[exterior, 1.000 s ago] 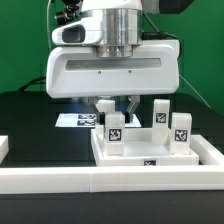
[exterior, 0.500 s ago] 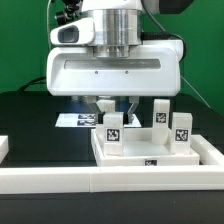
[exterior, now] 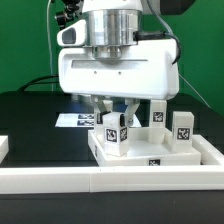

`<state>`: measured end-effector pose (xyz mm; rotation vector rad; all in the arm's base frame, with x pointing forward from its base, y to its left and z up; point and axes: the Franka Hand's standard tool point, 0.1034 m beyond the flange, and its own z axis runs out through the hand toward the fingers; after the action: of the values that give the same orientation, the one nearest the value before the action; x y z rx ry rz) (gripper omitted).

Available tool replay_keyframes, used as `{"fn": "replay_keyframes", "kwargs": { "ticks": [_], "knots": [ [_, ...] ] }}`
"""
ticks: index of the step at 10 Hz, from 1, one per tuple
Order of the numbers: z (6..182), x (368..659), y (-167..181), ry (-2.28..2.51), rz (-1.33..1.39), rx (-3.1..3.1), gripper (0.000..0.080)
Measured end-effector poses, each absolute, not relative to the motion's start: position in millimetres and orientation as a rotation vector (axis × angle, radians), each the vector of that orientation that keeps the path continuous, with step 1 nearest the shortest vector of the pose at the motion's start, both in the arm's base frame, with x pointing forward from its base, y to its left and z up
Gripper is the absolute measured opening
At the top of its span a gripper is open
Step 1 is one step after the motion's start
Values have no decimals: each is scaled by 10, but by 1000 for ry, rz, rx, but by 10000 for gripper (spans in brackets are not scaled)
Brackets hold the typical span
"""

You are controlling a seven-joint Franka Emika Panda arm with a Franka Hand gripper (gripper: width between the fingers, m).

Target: Assemble square table

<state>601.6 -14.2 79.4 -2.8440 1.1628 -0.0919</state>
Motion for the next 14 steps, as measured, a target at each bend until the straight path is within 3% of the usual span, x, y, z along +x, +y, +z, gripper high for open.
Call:
{"fn": "replay_keyframes", "kwargs": {
  "ticks": [8,12,13,14],
  "knots": [
    [779,6031,17,2180,-35,-2104,290],
    [776,6037,21,2313,-18,-1945,290],
    [771,6035,22,2298,-18,-1965,376],
    [769,6034,23,2255,-22,-2015,515]
  ]
}}
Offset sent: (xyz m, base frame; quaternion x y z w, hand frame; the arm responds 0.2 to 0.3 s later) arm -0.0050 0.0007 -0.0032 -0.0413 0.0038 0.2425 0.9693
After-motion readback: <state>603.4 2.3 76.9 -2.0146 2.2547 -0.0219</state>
